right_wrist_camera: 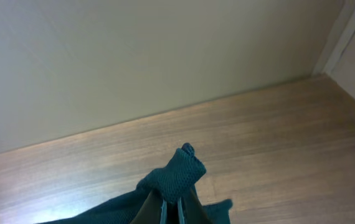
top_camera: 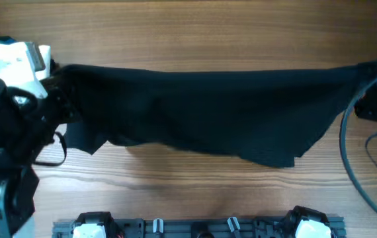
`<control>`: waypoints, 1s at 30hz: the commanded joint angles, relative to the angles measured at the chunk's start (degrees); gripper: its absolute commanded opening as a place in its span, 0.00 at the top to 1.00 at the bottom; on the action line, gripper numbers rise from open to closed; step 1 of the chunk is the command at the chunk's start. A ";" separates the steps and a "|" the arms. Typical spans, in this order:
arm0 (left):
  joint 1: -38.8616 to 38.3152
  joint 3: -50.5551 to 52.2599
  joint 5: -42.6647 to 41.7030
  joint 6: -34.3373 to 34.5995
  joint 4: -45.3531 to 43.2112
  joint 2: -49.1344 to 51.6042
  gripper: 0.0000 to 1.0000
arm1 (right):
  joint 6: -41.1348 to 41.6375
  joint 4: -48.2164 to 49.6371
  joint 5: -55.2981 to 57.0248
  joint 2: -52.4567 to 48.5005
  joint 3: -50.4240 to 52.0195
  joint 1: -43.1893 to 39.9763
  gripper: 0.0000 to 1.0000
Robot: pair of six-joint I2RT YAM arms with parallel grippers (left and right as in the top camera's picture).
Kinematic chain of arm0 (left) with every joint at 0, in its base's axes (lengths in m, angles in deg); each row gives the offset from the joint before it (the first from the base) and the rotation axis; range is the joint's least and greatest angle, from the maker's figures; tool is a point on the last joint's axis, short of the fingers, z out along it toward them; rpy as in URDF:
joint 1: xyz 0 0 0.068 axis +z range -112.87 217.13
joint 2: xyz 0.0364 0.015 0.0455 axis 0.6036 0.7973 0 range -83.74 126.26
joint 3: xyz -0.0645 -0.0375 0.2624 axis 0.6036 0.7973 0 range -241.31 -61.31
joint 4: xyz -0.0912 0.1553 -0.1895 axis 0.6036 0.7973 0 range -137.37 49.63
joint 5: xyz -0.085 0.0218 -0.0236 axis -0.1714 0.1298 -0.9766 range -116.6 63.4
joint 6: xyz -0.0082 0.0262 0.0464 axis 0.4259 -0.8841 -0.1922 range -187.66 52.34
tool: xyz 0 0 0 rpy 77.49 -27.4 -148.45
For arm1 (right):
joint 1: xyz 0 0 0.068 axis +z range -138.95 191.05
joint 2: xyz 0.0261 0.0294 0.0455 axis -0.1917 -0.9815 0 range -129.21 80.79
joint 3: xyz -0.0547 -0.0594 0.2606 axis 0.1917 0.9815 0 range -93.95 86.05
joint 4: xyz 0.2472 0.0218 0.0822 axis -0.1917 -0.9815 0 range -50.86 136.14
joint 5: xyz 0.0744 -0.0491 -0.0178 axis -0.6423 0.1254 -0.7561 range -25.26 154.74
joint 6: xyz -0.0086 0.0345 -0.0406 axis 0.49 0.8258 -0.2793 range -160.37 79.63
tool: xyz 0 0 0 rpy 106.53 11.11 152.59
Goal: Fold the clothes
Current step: 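Lift the shirt with both grippers, shake it, and lay it flat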
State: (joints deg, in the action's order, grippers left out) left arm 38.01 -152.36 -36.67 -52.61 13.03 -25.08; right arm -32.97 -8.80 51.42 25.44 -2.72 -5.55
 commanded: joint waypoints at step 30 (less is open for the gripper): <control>-7.06 9.55 -15.80 -5.92 19.67 50.45 0.96 | 8.02 -14.95 20.00 -45.59 13.46 2.29 0.96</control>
State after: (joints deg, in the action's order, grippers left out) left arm 33.20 -148.60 -52.54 -55.04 29.75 25.63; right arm -31.77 -23.29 62.28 -20.27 7.99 -2.91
